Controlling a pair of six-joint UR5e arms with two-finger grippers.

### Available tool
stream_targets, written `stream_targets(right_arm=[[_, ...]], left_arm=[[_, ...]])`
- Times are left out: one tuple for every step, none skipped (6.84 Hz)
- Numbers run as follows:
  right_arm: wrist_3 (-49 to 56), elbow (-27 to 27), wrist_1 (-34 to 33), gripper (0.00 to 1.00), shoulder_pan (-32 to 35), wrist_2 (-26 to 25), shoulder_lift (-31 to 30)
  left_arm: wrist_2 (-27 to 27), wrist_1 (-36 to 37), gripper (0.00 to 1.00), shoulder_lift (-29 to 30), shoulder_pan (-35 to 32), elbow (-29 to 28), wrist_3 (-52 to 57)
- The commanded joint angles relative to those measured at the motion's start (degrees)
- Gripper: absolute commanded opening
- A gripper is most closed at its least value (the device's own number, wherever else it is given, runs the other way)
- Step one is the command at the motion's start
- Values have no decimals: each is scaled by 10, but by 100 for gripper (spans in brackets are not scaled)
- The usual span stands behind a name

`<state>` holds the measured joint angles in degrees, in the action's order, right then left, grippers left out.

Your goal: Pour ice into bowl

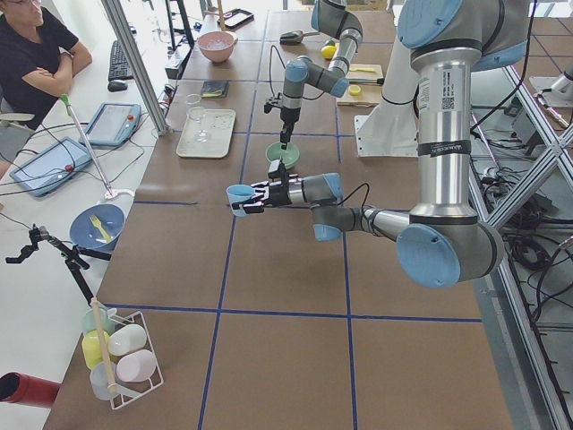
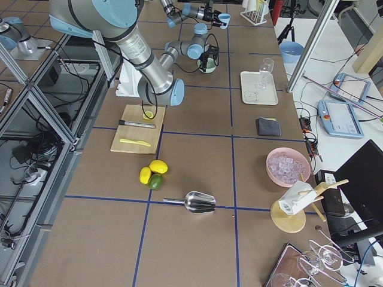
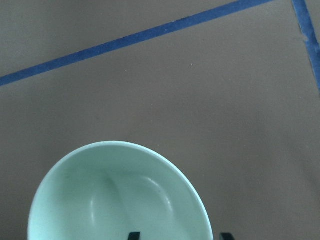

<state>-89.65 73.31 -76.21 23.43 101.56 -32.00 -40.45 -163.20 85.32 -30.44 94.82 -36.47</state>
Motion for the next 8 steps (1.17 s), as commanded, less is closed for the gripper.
stream_targets(right_arm=[[0, 70, -27, 100, 23, 25, -26], [3, 144, -53, 100, 35, 29, -71], [6, 205, -72, 100, 52, 46, -117], [7, 241, -72, 100, 76, 69, -156], [10, 261, -72, 100, 104, 96, -187], [25, 275, -72, 100, 127, 111, -211], [50, 287, -71, 100, 154, 139, -237], [96, 302, -70, 100, 178, 169, -265]], left_arm=[[2, 69, 0, 5, 6, 39, 27], [0, 89, 0, 9, 14, 54, 27], [0, 91, 0, 35, 22, 56, 26], [2, 92, 0, 48, 44, 61, 26], [2, 110, 0, 74, 63, 61, 27], [25, 205, 0, 113, 89, 70, 27], [95, 309, 0, 146, 134, 80, 33], [106, 365, 0, 165, 147, 87, 84]])
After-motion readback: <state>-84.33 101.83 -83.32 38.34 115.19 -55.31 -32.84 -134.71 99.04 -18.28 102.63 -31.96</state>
